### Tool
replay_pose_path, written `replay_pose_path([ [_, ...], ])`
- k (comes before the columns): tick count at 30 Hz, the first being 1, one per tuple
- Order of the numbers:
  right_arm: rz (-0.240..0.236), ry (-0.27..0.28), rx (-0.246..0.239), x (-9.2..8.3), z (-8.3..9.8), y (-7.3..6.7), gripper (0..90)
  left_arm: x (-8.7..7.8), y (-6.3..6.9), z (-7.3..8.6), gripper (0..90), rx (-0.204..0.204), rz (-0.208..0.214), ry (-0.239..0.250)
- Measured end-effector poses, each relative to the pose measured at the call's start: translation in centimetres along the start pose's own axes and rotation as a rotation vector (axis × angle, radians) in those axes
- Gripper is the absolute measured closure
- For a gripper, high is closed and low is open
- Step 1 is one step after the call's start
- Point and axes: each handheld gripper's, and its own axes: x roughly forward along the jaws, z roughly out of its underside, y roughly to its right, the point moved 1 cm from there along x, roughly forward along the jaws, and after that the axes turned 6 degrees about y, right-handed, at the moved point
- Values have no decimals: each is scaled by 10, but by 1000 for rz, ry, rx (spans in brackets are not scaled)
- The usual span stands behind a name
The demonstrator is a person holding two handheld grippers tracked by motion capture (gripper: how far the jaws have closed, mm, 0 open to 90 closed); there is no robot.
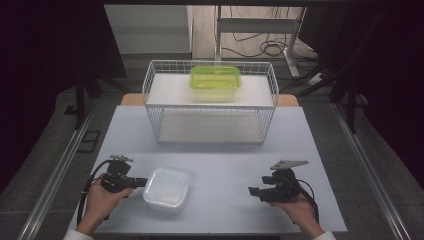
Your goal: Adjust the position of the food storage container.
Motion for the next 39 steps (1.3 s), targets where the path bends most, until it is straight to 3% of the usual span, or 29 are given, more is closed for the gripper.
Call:
replay_pose_path([
  [10, 3, -3, 1, 0, 0, 0, 272, 21, 27, -6, 886, 17, 27, -9],
  [24, 6, -9, 1, 0, 1, 1, 272, 38, 54, -8, 886, 33, 71, -16],
  [29, 7, -10, 1, 1, 1, 1, 272, 44, 62, -8, 884, 35, 98, -20],
  [39, 11, -11, 1, 1, 1, 2, 272, 48, 68, -9, 870, 39, 109, -16],
])
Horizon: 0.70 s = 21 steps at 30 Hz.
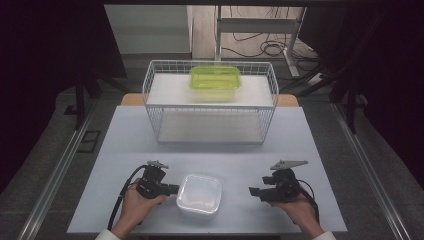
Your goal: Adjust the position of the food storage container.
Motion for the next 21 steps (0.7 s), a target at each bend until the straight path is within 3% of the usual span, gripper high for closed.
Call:
replay_pose_path([
  [4, 0, 4, 0, -1, 0, 0, 271, -5, -4, -1, 789, -20, -6, 39],
  [5, -2, 8, 2, -1, 0, 1, 266, -8, -6, -1, 702, -18, -3, 50],
  [6, -2, 8, 2, -1, 0, 1, 266, -11, -7, -2, 702, -21, -3, 64],
  [13, -16, 30, 29, -3, -2, -1, 209, -29, -11, -1, 397, -46, 9, 131],
  [21, -44, 28, 35, -1, -1, -7, 191, -37, -14, 1, 316, -41, 26, 153],
])
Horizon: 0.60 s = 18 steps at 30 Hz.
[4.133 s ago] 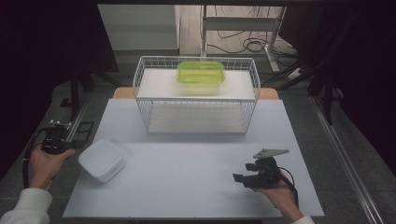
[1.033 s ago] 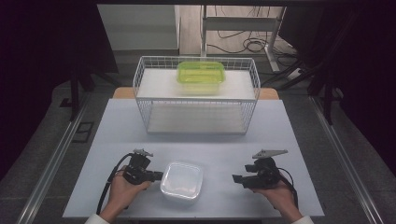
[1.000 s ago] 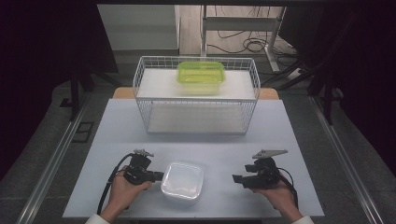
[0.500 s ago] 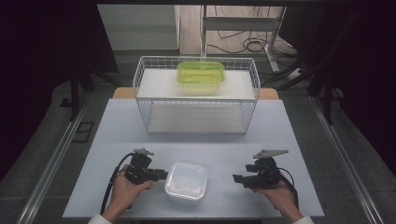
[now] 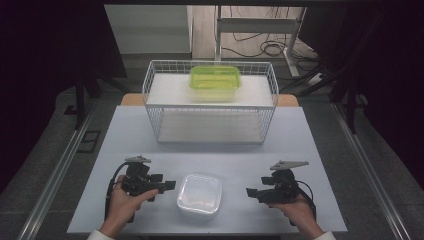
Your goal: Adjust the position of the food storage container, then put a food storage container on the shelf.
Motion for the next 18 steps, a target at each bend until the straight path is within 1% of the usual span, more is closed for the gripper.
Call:
replay_pose_path([
  [4, -2, 4, -1, 1, 0, -2, 191, 0, -2, 1, 305, -1, 7, -10],
  [9, -44, 14, 27, 3, 0, -5, 191, -1, -1, 1, 290, -1, 10, -12],
  [13, -54, 17, 37, 6, -1, -11, 208, 0, -1, 2, 297, 0, 20, -15],
  [18, -108, 32, 113, 12, -1, -19, 240, 2, 0, 3, 298, -14, 53, -22],
])
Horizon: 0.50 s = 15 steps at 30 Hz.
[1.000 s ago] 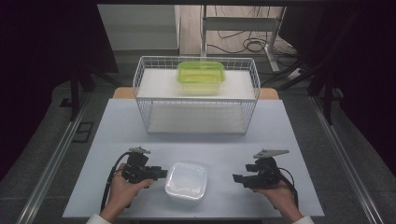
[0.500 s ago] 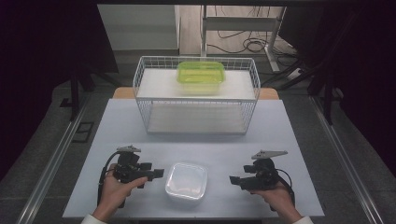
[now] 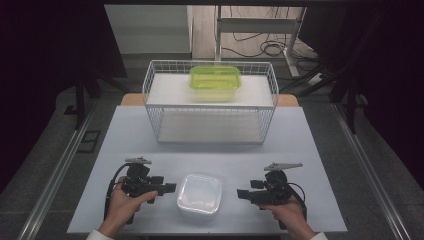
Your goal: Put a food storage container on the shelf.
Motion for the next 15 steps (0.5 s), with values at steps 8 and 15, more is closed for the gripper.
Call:
replay_pose_path([
  [8, -69, 20, 95, 14, 3, -13, 296, 1, -5, 1, 314, -65, 94, 0],
  [15, -111, 2, 128, 29, 4, -22, 321, 8, -7, 3, 352, -94, 126, -10],
])
